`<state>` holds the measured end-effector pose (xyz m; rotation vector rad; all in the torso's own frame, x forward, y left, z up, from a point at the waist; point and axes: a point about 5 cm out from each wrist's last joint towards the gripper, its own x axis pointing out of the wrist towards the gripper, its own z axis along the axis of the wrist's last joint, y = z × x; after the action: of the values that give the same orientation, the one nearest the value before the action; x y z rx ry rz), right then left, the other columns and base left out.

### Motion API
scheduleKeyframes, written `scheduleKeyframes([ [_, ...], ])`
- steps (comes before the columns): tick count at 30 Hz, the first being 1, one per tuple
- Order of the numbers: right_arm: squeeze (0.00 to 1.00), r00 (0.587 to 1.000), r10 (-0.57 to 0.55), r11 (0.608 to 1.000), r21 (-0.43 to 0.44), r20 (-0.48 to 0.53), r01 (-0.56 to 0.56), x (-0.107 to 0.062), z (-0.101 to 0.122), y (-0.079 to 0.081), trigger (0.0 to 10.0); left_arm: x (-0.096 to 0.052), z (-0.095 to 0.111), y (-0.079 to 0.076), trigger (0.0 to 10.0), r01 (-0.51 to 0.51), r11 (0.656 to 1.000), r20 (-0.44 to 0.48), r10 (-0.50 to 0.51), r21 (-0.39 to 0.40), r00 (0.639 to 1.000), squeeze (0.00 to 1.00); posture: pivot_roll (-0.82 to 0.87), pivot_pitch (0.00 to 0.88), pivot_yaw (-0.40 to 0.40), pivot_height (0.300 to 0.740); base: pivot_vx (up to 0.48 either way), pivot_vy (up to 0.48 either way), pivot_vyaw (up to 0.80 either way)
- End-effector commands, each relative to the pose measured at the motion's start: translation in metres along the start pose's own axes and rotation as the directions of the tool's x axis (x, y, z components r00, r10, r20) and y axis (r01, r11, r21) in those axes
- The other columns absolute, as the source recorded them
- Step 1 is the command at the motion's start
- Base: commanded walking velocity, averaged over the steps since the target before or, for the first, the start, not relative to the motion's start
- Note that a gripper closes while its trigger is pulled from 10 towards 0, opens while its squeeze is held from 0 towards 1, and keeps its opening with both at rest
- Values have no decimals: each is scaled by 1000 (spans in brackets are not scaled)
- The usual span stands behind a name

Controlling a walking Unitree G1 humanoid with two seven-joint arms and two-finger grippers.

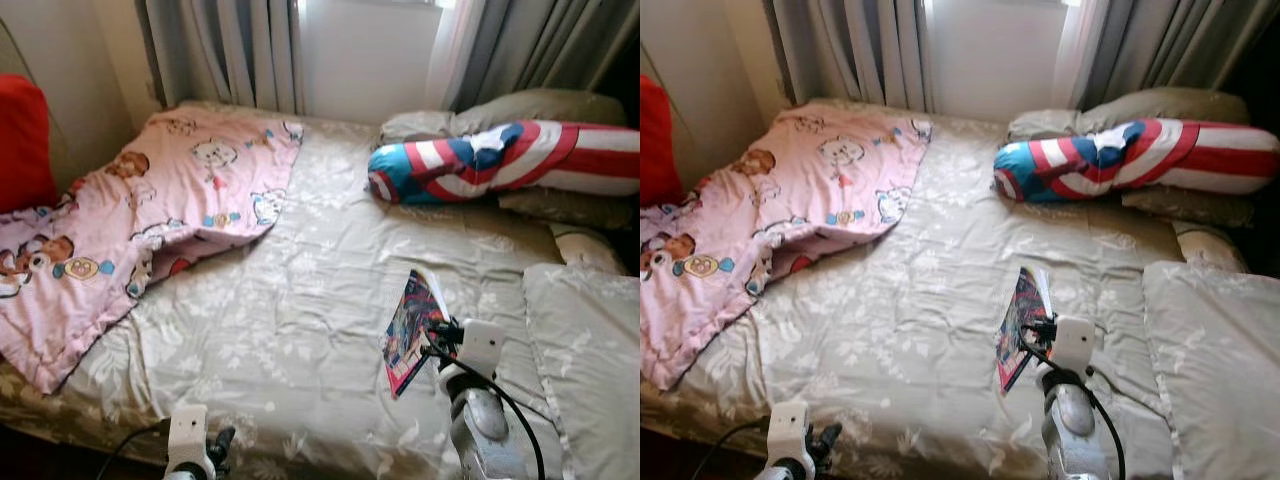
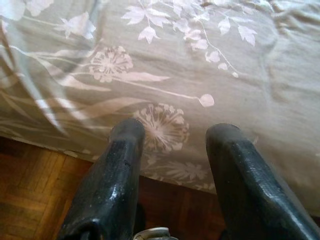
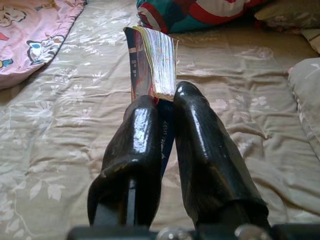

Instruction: Clean up the room

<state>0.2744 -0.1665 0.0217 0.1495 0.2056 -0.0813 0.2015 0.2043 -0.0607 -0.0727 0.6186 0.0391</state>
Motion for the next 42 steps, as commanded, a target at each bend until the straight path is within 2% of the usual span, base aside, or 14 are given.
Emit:
scheduleKeyframes([
  [1,0,999,-10,1000,3,32,10,3,7,-3,10000,-1,-3,-1,10000,7,1000,-9,-7,12,1000,0,29,10,-70,740,322,0,0],
  [6,0,999,-14,1000,5,31,14,3,7,-4,10000,-1,-3,-2,10000,8,1000,-11,-8,13,1000,0,28,11,-70,740,322,0,-716],
  [19,0,999,-10,1000,-3,39,10,3,8,-3,10000,0,-2,-2,10000,4,1000,-7,-4,17,1000,0,31,12,-71,740,72,0,0],
  [33,0,999,34,999,36,5,-34,2,1,-1,10000,4,13,-6,10000,30,999,84,-32,21,996,0,28,12,-62,740,0,0,0],
  [35,0,1000,31,997,67,-5,-30,3,1,-2,10000,5,18,-7,10000,33,999,105,-36,29,994,0,27,13,-60,740,0,0,0],
  [38,0,998,69,988,141,-7,-67,4,2,2,10000,7,31,-9,10000,39,999,191,-46,37,981,0,19,7,-55,740,0,0,0],
  [42,0,992,124,987,98,13,-125,3,4,8,10000,5,47,-10,10000,38,998,309,-50,46,950,0,9,2,-53,740,0,0,0],
])
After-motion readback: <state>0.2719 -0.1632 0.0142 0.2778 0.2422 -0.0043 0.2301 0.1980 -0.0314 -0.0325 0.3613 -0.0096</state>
